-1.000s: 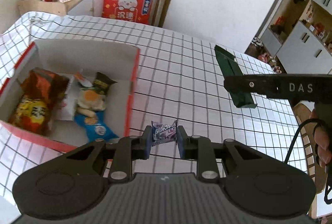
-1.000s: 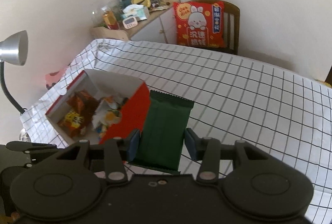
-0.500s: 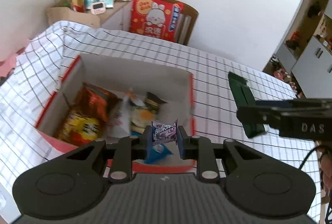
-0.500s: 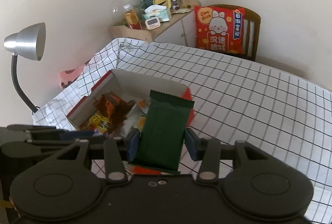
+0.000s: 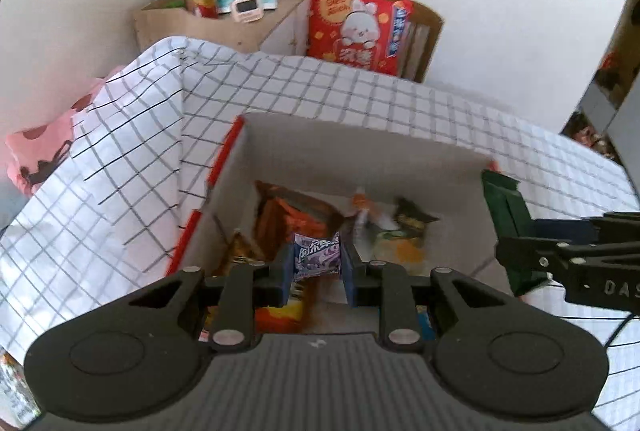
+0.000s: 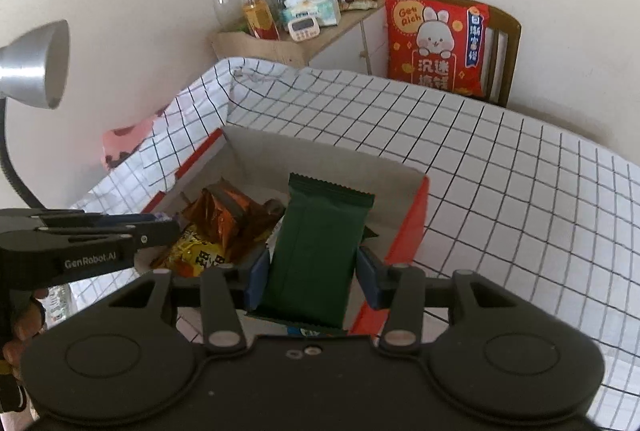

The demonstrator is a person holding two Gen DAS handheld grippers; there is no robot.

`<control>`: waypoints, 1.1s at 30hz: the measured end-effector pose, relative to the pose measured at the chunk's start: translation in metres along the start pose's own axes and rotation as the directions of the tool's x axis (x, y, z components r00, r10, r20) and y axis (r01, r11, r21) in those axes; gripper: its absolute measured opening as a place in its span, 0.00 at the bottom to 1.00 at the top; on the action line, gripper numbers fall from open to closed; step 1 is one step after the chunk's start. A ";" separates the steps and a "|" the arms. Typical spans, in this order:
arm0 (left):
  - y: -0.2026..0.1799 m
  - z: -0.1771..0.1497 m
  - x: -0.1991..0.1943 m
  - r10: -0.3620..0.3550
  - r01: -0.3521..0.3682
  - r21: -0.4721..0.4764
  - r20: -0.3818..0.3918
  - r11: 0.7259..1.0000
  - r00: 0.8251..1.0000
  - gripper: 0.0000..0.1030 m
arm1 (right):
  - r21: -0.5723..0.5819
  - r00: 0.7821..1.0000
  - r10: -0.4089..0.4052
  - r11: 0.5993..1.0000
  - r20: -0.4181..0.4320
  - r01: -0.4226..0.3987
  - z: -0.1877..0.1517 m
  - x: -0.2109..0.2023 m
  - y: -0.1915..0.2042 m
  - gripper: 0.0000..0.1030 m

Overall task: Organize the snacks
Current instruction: 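Carry the purple candy and green packet into the red box and open both tools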

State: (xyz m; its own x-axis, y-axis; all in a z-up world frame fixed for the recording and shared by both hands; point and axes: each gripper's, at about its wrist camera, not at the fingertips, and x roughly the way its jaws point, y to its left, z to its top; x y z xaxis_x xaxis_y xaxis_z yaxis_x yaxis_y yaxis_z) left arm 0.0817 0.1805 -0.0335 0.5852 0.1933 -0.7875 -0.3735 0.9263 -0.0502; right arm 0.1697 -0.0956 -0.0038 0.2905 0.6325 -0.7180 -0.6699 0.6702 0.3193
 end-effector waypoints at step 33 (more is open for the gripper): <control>-0.002 -0.024 0.071 0.031 -0.017 0.080 -0.182 0.997 0.983 0.28 | -0.094 0.982 -0.114 0.990 -0.148 0.101 -0.016 0.083 0.031 0.48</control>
State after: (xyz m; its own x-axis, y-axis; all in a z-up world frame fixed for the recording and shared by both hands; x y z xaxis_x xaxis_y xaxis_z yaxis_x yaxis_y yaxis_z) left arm 0.1064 0.1841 -0.1041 0.4323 0.1599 -0.8874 -0.3242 0.9459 0.0125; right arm 0.1621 -0.0289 -0.0632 0.2607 0.4872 -0.8335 -0.6984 0.6912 0.1856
